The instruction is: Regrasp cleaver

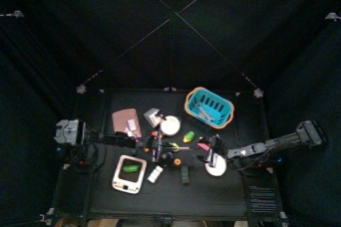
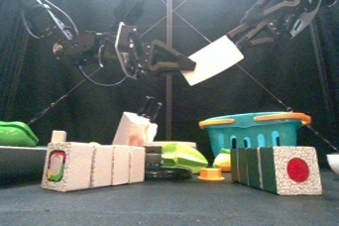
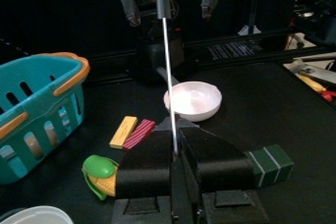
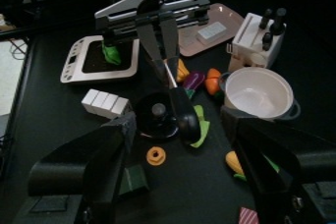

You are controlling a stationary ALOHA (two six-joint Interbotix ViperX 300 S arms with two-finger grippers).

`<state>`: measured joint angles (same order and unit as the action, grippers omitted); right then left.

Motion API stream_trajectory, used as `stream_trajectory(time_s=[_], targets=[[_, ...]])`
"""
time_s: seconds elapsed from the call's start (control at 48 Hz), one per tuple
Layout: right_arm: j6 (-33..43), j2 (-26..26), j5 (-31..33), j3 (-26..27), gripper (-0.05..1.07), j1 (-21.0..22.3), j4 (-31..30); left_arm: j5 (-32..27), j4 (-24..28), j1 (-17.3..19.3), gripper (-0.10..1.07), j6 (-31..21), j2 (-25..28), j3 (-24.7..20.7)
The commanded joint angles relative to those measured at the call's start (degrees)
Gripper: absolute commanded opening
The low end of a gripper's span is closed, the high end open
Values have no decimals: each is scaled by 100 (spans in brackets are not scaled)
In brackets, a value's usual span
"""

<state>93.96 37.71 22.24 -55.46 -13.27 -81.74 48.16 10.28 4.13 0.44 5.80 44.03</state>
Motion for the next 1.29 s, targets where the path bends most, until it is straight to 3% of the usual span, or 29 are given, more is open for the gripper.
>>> stream_trajectory(time_s=[0.0, 0.104, 0.208, 0.438, 0.604, 0.708, 0.792, 1.021, 1.125, 1.271], targets=[[9, 26, -18, 105, 99, 9, 44, 53, -9, -9, 40, 0, -62, -35], [44, 62, -9, 167, 99, 18, 325, 53, -9, -9, 40, 0, -70, 9], [18, 70, 9, 299, 99, 70, 1063, 53, -9, -18, 40, 0, -105, 88], [-26, 141, 44, 747, 99, 598, 3612, 44, -62, -26, 40, -9, -176, 360], [-70, 290, 70, 932, 99, 993, 4957, 26, -70, -35, 40, 0, -185, 483], [-79, 439, 422, 1081, 99, 1274, 5484, 26, -70, -35, 40, 0, -185, 492], [-193, 527, 1090, 1389, 99, 1503, 5783, 26, -70, -35, 40, 0, -185, 492], [-1723, 457, 3120, 2364, 99, 1617, 6688, 9, -79, -26, 40, 9, -185, 483], [-2760, 466, 3182, 2426, 99, 1723, 7031, 9, -79, -26, 40, 9, -185, 466], [-3885, 404, 2733, 2136, 99, 1819, 7233, 9, -70, -18, 40, 9, -193, 466]])
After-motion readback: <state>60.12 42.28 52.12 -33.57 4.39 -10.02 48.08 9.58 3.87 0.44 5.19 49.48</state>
